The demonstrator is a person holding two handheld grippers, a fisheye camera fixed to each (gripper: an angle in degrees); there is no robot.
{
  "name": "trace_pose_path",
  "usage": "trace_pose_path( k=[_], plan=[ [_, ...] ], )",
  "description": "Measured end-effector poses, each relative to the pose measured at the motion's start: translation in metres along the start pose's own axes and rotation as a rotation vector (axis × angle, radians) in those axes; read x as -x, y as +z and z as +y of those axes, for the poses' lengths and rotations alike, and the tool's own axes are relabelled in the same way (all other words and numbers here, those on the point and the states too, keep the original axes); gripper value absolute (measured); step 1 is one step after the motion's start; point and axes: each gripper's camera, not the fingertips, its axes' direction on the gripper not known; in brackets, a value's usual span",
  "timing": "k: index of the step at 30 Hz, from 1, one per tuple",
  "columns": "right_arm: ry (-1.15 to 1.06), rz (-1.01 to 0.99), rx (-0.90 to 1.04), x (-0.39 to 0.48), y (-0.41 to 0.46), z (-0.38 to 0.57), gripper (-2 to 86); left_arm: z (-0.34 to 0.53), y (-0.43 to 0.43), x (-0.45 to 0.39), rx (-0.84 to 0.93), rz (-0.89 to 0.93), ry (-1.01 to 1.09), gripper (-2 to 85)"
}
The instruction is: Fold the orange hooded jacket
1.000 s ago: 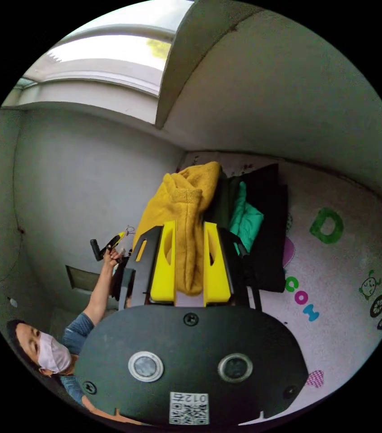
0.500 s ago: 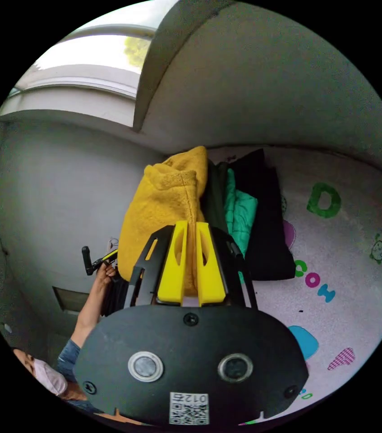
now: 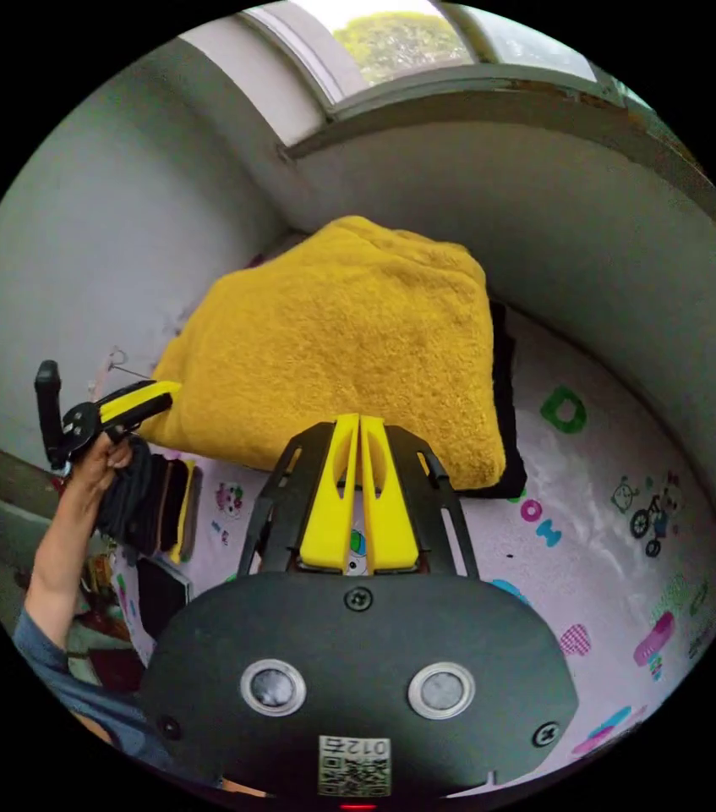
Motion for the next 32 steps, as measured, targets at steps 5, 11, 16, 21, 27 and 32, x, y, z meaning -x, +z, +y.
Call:
trace_pose_path(
  k=[5, 11, 16, 21, 27, 32],
  plan=[
    [0.122, 0.059, 0.040, 0.005, 0.031, 0.019, -0.9, -0.003, -0.002, -0.037, 0.024, 0.003, -0.060, 0.7],
    [0.130, 0.069, -0.020, 0.018, -0.012, 0.098, -0.9, 0.015, -0.076, -0.089, -0.090, 0.079, -0.047, 0.7],
    [0.122, 0.178, 0.059, 0.020, -0.041, 0.219, -0.9, 0.062, -0.103, -0.202, -0.084, 0.327, 0.090, 0.7],
    [0.177, 0.286, 0.059, -0.002, -0.096, 0.360, -0.9, 0.101, -0.108, -0.344, -0.046, 0.476, 0.250, 0.7],
    [0.374, 0.396, 0.037, -0.043, -0.162, 0.550, -0.8, 0.122, -0.134, -0.551, -0.027, 0.685, 0.484, 0.7],
    [0.645, 0.473, 0.000, -0.074, -0.183, 0.739, -0.8, 0.142, -0.158, -0.721, 0.006, 0.777, 0.693, 0.7]
  ],
)
